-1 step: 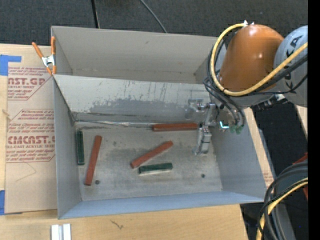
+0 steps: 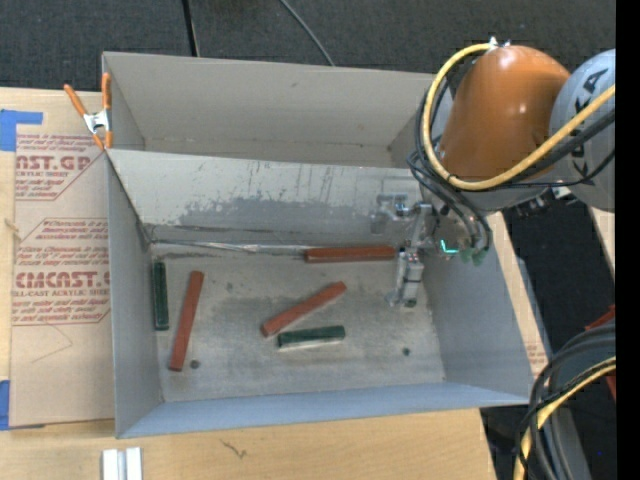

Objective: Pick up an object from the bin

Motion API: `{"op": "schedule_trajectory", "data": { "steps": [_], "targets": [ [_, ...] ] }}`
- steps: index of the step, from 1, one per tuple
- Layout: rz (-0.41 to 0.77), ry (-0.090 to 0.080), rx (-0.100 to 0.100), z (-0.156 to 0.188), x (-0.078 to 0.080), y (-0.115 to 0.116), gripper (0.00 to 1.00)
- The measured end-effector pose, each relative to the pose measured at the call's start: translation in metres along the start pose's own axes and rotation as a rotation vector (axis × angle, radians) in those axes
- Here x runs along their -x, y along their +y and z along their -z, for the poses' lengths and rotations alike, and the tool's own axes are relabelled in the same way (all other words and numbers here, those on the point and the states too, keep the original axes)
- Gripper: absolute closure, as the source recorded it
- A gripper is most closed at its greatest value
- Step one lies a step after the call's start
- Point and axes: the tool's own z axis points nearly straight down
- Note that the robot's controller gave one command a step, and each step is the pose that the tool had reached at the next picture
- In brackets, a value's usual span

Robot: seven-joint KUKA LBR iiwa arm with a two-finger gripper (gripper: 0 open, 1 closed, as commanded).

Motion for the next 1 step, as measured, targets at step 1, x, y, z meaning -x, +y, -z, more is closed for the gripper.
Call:
{"op": "schedule_trajectory", "data": {
  "steps": [1],
  "targets": [
    [0.000, -0.009, 0.000, -0.0399, 0.0050, 0.0127, 0.00]
  ]
}}
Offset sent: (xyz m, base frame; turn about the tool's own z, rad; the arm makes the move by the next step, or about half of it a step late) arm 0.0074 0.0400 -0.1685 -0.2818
